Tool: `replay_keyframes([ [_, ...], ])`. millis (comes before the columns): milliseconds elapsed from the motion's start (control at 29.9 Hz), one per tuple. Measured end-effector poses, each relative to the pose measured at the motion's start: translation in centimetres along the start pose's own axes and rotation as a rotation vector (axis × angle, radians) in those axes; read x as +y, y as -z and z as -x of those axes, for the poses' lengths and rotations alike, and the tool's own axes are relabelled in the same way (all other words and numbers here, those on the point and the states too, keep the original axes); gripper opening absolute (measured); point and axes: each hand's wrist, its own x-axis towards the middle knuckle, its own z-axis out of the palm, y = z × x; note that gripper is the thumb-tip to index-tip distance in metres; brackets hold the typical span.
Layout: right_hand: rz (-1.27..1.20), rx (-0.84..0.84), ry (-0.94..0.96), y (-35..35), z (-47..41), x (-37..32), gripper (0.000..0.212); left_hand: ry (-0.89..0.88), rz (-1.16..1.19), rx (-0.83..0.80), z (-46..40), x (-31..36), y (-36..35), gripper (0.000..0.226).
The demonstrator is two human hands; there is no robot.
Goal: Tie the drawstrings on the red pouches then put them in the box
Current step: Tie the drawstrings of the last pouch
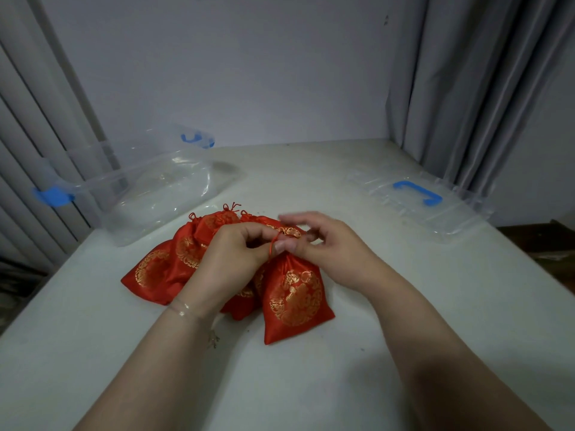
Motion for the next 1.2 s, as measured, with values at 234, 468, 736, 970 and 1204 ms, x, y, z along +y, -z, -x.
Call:
replay_keyframes([
  [234, -0.303, 0.044, -0.104, -0.4, 0.0, 0.1, 0.011, 0.006, 0.055, -0.050, 0.1, 0.3, 0.5, 0.015],
  [468, -0.408, 0.118, -0.219, -0.6, -0.3, 0.4, 0.016, 0.006, 0.217, -0.018, 0.4, 0.8, 0.2, 0.017],
  [736, 0.015, 0.308, -0.048, -0.2, -0.3, 0.6, 0.016, 0.071, 0.231, 0.116, 0.1, 0.3, 0.4, 0.013],
  [970, 0.005, 0.141, 0.004, 0.1, 0.2, -0.1, 0.021, 0.158, 0.277, 0.192, -0.4, -0.1, 0.6, 0.015],
  [1204, 0.107, -0.126, -0.105, 1.0, 0.2, 0.2, 0.024, 0.069, 0.154, 0.126, -0.3, -0.2, 0.3, 0.015],
])
